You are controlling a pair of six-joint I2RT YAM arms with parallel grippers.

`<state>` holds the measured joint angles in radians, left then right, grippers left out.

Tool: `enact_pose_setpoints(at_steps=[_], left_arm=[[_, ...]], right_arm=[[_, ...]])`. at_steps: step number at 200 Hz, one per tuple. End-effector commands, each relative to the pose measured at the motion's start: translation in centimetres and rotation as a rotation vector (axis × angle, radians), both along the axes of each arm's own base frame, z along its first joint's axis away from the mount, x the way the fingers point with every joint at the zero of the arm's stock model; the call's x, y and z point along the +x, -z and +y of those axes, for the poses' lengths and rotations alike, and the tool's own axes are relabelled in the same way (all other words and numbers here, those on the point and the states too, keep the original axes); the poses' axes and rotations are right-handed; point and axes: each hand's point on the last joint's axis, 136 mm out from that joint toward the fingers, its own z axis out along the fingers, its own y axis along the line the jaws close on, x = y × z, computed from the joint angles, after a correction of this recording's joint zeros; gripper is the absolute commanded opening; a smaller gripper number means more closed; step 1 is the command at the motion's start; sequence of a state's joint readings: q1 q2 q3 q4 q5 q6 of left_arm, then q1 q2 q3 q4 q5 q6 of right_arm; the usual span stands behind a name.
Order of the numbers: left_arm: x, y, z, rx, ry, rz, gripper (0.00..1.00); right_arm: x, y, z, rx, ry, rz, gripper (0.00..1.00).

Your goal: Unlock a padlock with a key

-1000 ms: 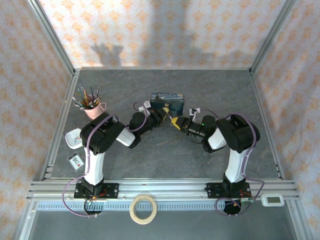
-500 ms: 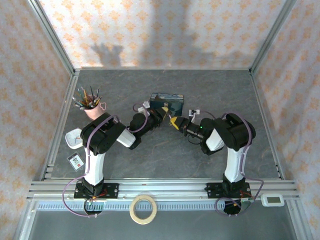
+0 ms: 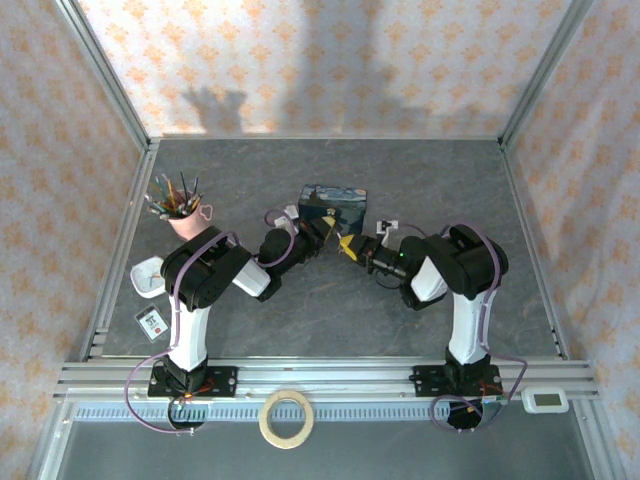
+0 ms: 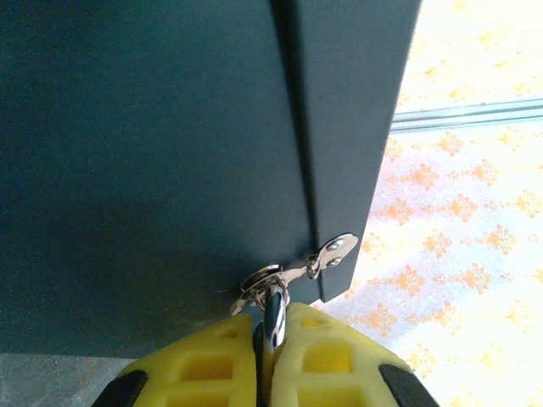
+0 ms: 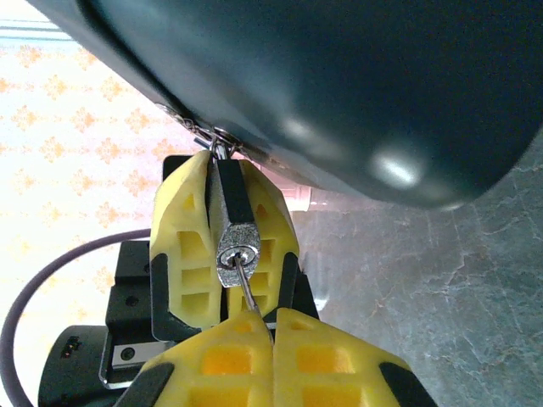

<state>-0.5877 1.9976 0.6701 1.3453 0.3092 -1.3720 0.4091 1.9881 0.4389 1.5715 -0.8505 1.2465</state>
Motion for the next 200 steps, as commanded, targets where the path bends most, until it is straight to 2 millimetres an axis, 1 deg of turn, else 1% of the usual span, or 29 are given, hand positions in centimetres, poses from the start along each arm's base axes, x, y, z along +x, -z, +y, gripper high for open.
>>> enact_pose_setpoints(at_steps=[1,15,45,69,76,90,103,113,146,158,170,200], left_arm=[[-3.0,-4.8,-2.9,-0.1,0.15,-0.115,0.0],[-2.9,-4.8,-2.9,-0.101,0.145,-0.117,0.0],[-2.9,-5.1,-3.0,-0.104,0.149,-0.125,0.0],[-3.0,-5.2,-3.0,-0.095,0.155,-0.129,0.0],[-3.1,-5.2,-3.0,-0.092,0.156,-0.129,0.0],[-3.1,-5.3,-2.9,-0.087,0.155,-0.131,0.0],[-3.2,-5.2,-2.9,-0.083,0.157,-0.132,0.0],[-3.2,-5.3,-3.0,-0.084,0.16,-0.133,0.0],[-3.6,-5.5,-3.3,-0.105,0.188,-0.138,0.0],[-3.7,-5.5,-3.4,-0.109,0.195,-0.136,0.0],[-3.8,-5.2,-3.3,-0.101,0.197,-0.132,0.0],[-3.9,-5.0,-3.2,-0.072,0.195,-0.138,0.0]], right_arm=[[1.7,-2.7,0.1,0.078,0.046,-0.055,0.0],[1.6,-2.2,0.2,0.081,0.054,-0.014,0.0],[1.9,-1.3,-0.3,0.099,0.094,0.064,0.0],[2.2,-1.4,-0.5,0.114,0.11,0.075,0.0],[2.3,-1.5,-0.4,0.109,0.108,0.064,0.0],[2.6,-1.0,-0.4,0.071,0.109,0.05,0.0],[2.7,-0.8,-0.5,0.01,0.114,-0.005,0.0],[2.8,-0.2,-0.6,-0.042,0.115,-0.028,0.0],[2.9,-0.4,-0.4,-0.12,0.079,-0.141,0.0],[3.0,-0.9,-0.2,-0.128,0.063,-0.172,0.0],[3.1,-1.1,-0.1,-0.138,0.05,-0.187,0.0],[3.7,-0.7,-0.5,-0.178,0.052,-0.158,0.0]])
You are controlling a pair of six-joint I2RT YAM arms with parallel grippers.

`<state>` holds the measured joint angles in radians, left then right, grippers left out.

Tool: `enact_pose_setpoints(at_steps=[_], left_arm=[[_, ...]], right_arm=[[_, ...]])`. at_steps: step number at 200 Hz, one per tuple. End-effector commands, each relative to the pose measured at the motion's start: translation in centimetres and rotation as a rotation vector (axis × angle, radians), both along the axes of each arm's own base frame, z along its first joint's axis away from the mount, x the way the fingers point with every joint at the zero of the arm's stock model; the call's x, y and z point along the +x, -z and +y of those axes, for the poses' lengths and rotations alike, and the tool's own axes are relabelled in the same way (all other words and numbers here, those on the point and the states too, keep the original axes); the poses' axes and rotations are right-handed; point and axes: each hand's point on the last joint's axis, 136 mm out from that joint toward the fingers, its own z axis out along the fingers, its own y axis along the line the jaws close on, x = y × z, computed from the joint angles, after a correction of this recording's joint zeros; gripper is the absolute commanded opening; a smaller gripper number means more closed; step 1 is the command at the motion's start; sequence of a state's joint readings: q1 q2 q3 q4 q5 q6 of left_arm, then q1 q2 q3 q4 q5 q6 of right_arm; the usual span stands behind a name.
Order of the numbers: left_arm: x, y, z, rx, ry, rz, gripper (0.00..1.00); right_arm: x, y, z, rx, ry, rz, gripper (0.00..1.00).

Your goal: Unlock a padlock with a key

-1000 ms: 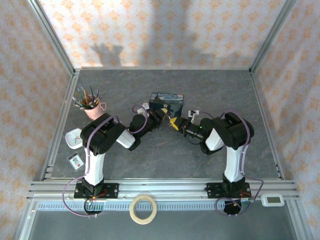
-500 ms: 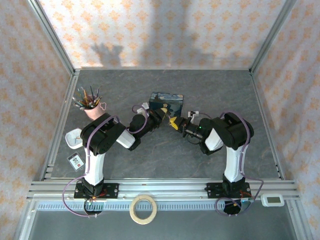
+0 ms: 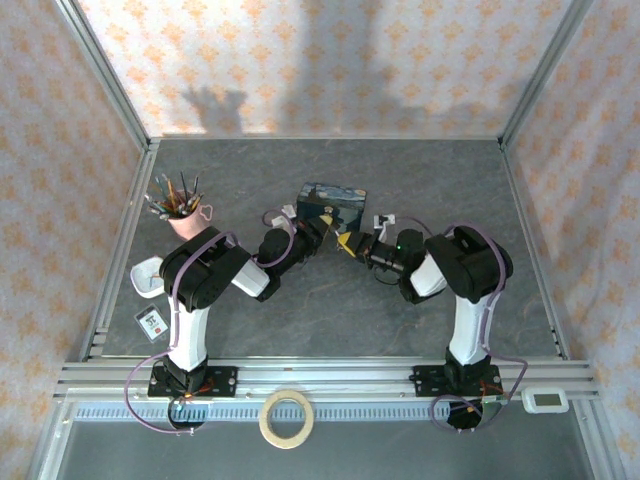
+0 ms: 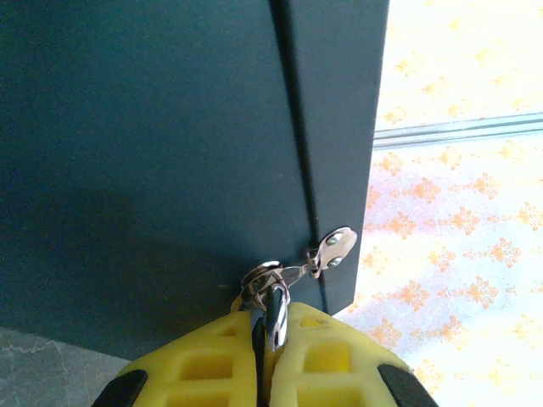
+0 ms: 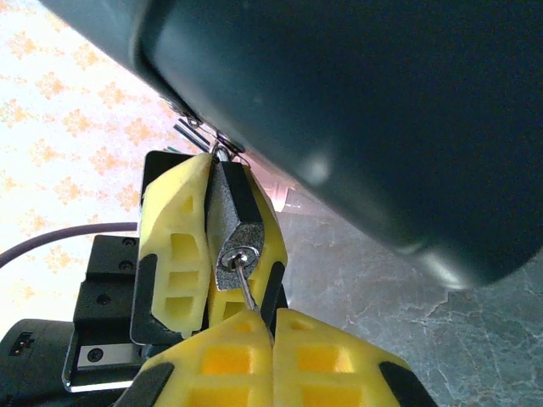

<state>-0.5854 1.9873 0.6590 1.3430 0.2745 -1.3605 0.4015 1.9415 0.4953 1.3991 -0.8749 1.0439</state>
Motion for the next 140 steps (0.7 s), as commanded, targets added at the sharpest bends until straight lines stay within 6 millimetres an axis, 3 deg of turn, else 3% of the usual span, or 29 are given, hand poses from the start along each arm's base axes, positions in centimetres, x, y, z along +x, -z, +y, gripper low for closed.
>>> enact_pose_setpoints(at_steps=[1,47,63,102,138,140], left_arm=[[-4.2,-4.9,-3.9,-0.08,0.233,-0.132,0.0],[-4.3,-5.0,-4.3,-0.033,0.258,-0.161,0.0],[-4.2,-4.1,-4.4,-0.003,0.261,-0.137,0.0],[-3.9,-3.8,-4.2,0.011,0.241,-0.134,0.0],[-4.0,-4.2,-4.4,0.005,0.25,-0.145,0.0],[-4.0,-4.8,-4.3,-0.002,0.248,-0.158,0.0]], right_arm=[[2.8,-0.8,-0.9,-0.053,0.084,-0.049,0.0],[2.8,-1.5,-1.0,-0.061,0.086,-0.023,0.0],[3.0,-1.4,-1.3,-0.056,0.108,0.006,0.0],[3.0,-2.2,-1.7,0.051,0.154,0.09,0.0],[3.1,-1.2,-1.9,0.055,0.177,0.129,0.0],[3.1,-1.2,-2.0,0.057,0.179,0.132,0.0]])
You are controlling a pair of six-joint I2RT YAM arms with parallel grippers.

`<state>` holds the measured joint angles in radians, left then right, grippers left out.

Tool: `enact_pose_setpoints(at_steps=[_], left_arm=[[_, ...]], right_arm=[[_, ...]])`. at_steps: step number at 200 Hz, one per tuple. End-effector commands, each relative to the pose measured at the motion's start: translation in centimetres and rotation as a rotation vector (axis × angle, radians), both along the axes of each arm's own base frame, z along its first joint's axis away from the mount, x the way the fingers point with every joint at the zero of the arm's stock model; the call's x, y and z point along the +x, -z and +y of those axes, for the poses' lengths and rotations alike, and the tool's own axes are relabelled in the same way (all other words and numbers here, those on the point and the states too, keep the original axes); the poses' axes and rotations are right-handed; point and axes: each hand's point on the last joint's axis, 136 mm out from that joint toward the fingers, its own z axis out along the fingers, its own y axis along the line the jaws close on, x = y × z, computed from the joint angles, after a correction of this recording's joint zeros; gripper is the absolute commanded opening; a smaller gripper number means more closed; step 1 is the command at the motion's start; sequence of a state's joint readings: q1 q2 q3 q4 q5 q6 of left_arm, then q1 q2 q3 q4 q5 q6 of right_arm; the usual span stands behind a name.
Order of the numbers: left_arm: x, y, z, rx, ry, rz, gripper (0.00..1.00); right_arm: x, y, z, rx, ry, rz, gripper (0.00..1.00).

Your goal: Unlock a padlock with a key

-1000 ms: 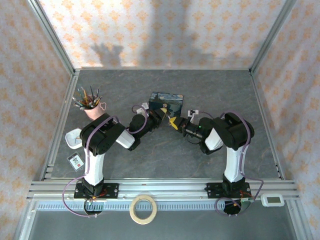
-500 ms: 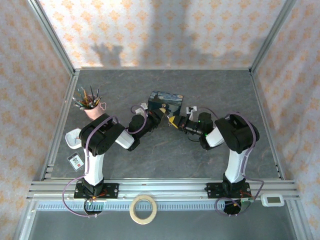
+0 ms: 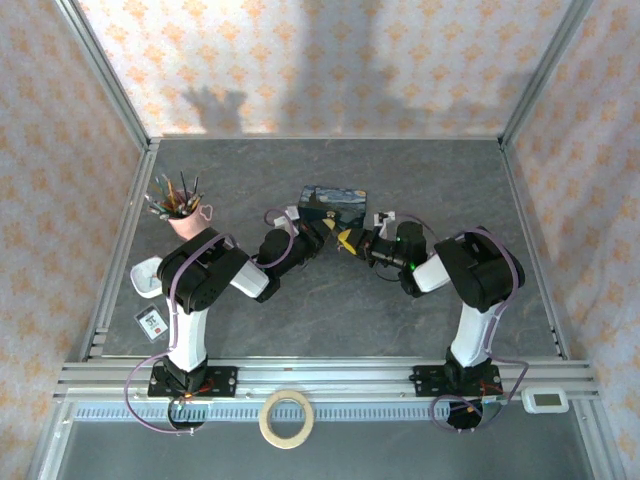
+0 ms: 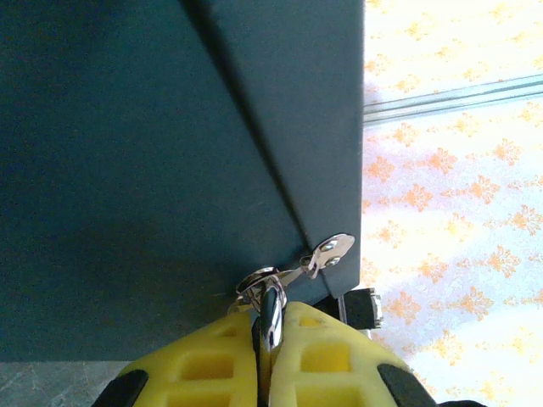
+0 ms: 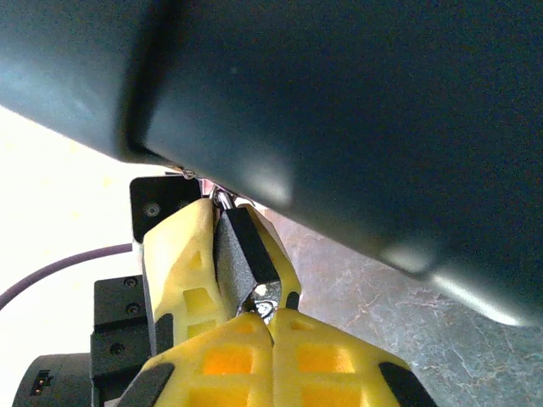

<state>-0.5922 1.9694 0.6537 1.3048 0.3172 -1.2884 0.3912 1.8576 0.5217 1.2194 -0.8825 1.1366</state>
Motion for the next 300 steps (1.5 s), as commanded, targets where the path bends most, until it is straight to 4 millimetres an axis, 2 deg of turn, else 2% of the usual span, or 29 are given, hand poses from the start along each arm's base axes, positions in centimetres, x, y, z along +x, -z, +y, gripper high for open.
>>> enact_pose_setpoints(at_steps=[1,32,57,64,67,80,112,145,173,207,231,262,300], left_arm=[[-3.2,-5.4,-3.6,-0.072,0.198,-0.132,0.0],[-3.5,-6.3,-3.7,-0.081,0.207,-0.175,0.0],[-4.0,-8.2,-3.6,-0.129,0.212,-0.261,0.0],[-4.3,-8.7,-3.5,-0.139,0.214,-0.286,0.0],[-4.2,-7.8,-3.6,-0.129,0.216,-0.275,0.0],[-4.5,-8.3,-3.6,-0.143,0.222,-0.317,0.0],[-4.7,-8.5,-3.5,-0.183,0.222,-0.369,0.0],[-4.6,-8.4,-3.1,-0.2,0.196,-0.378,0.0],[-4.4,-7.8,-2.9,-0.171,0.178,-0.365,0.0],[-3.8,-7.0,-2.5,-0.152,0.144,-0.309,0.0],[-3.2,-6.5,-2.2,-0.126,0.107,-0.271,0.0],[-2.3,-6.3,-1.4,-0.107,0.039,-0.234,0.0],[-1.8,-6.7,-1.0,-0.132,0.005,-0.227,0.0]], right_arm=[[2.8,-0.7,-1.8,0.028,0.167,-0.009,0.0],[2.7,0.1,-2.2,0.066,0.206,0.068,0.0],[2.3,0.2,-2.4,0.149,0.228,0.178,0.0],[2.2,-0.2,-2.3,0.189,0.228,0.203,0.0],[2.2,-0.3,-2.3,0.208,0.227,0.214,0.0],[1.9,-1.3,-2.4,0.298,0.228,0.26,0.0],[1.6,-4.8,-2.4,0.512,0.194,0.307,0.0],[1.4,-6.1,-2.3,0.587,0.182,0.329,0.0],[1.5,-5.4,-2.4,0.566,0.201,0.327,0.0],[1.6,-3.3,-2.5,0.423,0.242,0.279,0.0],[1.6,-2.1,-2.8,0.289,0.267,0.222,0.11],[1.5,-2.0,-3.3,0.158,0.286,0.127,0.28],[0.9,-0.8,-3.2,0.008,0.282,0.078,0.38]])
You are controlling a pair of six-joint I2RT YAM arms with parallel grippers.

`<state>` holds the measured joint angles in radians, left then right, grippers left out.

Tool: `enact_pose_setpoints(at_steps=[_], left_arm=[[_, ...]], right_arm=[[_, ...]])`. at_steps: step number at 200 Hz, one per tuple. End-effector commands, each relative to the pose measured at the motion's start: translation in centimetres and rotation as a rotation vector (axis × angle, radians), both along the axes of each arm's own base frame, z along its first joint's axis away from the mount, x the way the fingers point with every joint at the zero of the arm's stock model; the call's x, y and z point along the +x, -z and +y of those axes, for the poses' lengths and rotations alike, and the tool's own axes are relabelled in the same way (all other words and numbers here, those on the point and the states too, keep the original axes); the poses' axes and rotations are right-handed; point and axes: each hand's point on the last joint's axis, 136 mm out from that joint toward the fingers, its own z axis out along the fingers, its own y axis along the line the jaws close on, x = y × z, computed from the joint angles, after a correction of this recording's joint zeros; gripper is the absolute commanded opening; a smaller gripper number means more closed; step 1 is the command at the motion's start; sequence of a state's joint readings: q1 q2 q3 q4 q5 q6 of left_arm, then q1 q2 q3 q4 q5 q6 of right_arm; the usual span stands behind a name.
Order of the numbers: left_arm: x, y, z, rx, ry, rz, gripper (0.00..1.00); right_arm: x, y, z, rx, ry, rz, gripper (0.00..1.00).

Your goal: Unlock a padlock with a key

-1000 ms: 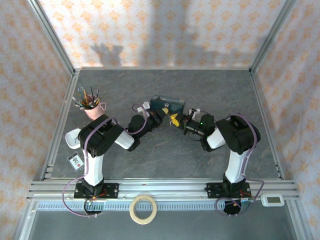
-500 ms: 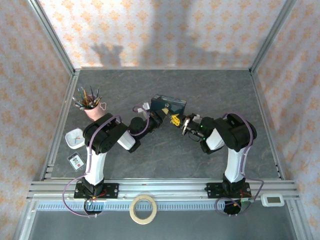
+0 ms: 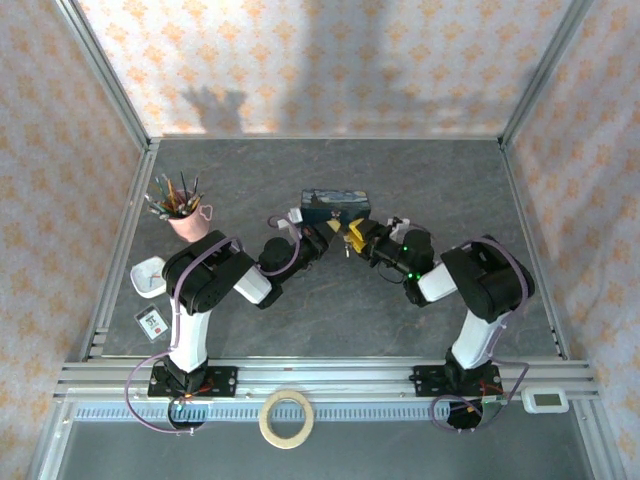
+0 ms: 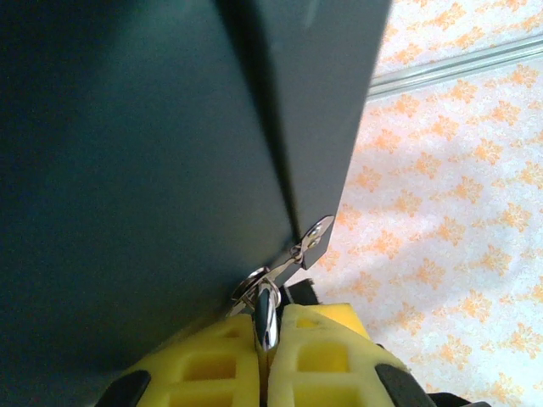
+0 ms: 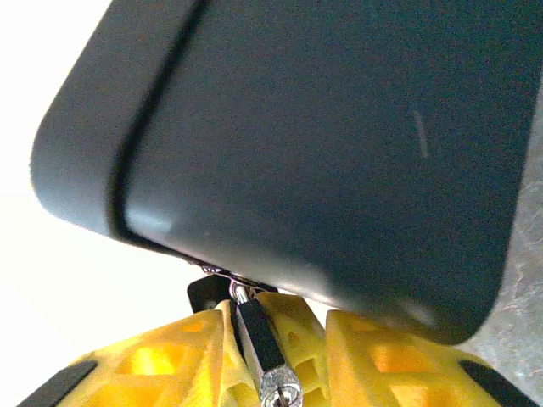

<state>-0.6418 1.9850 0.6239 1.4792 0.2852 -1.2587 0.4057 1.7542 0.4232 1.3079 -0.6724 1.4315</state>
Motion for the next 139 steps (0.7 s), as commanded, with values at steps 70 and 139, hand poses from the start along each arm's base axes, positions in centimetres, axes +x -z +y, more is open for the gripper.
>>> enact_pose_setpoints(at_steps=[70,139], left_arm=[[0.0,-3.8,-0.1,-0.09,-0.009,-0.073,0.0],[-0.1,-3.8,0.0,-0.087,-0.005,-0.065,0.0]], right_arm=[[-0.9,0.3,-0.6,-0.327,0.025,-0.192,0.34],[-1.1,-0.1,1.0,-0.318,-0.034,-0.241,0.3]])
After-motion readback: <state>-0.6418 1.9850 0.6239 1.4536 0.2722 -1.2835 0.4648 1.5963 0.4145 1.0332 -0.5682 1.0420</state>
